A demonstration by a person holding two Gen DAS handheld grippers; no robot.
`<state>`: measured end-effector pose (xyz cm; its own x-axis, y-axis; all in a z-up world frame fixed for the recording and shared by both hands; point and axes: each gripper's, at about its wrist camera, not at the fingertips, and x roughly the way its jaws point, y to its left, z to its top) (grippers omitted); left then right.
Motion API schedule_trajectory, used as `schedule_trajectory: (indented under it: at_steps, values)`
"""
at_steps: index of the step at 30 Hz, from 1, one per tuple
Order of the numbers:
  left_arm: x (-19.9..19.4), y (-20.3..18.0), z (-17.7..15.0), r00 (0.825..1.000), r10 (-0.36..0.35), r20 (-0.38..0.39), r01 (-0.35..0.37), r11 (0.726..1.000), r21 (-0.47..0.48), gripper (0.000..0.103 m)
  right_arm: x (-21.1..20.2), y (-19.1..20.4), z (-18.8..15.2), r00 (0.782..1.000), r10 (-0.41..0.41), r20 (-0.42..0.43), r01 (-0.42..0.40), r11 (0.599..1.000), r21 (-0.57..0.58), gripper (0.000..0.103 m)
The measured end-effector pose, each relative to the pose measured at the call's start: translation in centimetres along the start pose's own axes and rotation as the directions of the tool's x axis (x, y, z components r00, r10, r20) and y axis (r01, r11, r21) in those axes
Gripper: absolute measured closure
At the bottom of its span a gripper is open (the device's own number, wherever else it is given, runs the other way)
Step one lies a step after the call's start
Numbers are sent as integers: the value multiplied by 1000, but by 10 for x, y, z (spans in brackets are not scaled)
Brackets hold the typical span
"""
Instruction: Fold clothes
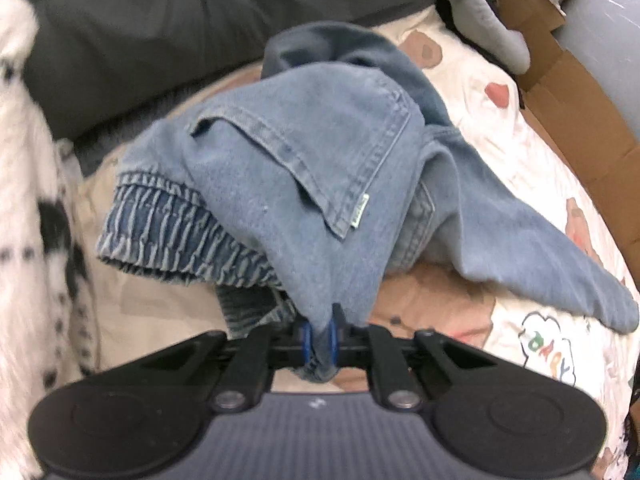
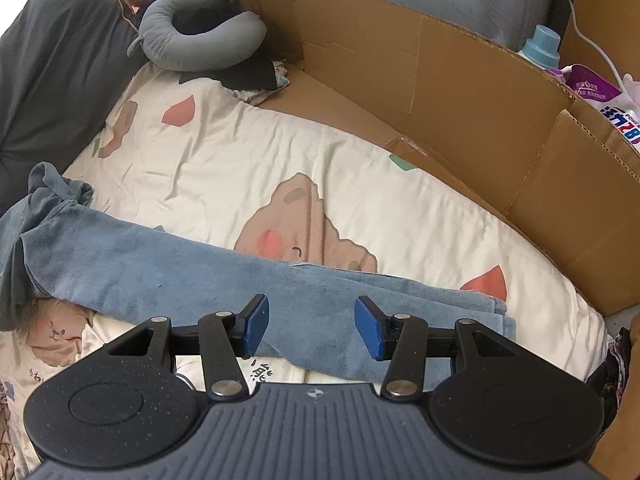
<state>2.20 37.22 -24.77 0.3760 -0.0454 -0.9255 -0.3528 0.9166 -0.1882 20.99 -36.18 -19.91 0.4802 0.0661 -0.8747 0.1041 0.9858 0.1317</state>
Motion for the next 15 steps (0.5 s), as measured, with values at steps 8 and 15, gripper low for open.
schedule_trajectory:
  at_steps: [8,15]
  values:
    - [0,-20,-19,995,24,-94,-16,996,92,94,4,2,1,1000,1,-5,-1,1000,-1,48]
    - [-52,-20,19,998,-3,-63,13,987,158,67,9,4,2,1000,0,-15,0,1000,-16,48]
